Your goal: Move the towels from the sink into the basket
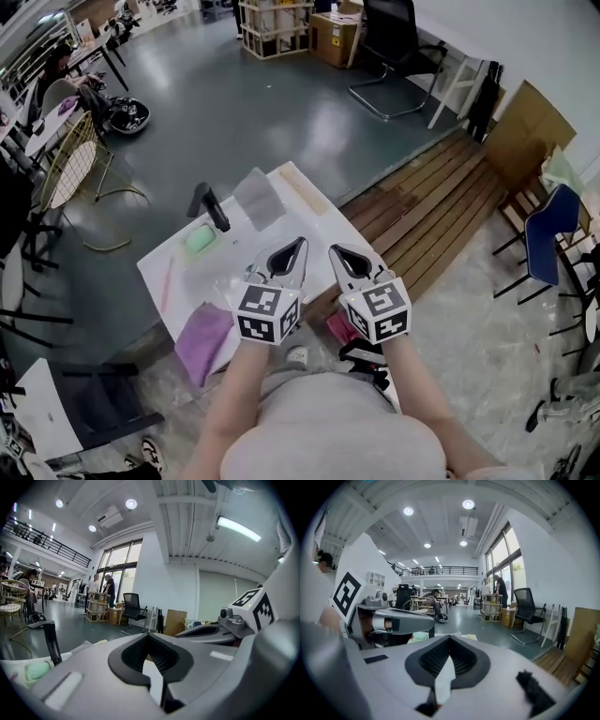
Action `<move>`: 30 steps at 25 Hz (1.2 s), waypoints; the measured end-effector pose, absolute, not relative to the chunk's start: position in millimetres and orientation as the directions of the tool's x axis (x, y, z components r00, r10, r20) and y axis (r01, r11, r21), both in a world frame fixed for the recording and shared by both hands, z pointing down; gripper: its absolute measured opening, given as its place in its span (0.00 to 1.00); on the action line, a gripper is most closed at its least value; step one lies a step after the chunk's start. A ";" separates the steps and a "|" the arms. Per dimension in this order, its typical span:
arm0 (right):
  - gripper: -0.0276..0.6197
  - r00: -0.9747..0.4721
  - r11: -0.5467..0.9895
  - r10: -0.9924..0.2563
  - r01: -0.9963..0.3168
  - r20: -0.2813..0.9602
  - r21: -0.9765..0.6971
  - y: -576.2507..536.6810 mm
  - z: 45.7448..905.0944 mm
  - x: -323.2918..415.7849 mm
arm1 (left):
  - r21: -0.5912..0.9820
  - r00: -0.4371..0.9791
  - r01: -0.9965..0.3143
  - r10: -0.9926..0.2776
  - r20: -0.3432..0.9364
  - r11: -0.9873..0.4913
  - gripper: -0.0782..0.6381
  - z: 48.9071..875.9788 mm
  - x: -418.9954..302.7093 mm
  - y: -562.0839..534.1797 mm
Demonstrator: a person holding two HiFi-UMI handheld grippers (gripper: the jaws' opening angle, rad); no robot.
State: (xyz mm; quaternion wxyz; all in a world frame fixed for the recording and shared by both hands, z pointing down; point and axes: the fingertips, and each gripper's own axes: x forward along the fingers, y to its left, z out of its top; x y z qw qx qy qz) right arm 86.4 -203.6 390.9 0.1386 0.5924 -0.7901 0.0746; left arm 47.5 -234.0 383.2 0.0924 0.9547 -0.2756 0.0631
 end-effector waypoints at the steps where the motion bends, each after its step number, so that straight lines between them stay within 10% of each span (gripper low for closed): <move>1: 0.07 -0.268 0.296 -0.913 -0.954 0.306 0.047 -207.8 390.8 82.7 | 0.142 0.835 -0.546 -0.523 0.171 -0.826 0.11 383.2 43.8 -238.4; 30: 0.07 -0.337 0.374 -0.889 -0.925 0.311 0.065 -330.9 409.1 27.7 | 0.197 0.731 -0.682 -0.657 0.183 -0.704 0.11 406.1 -32.2 -335.0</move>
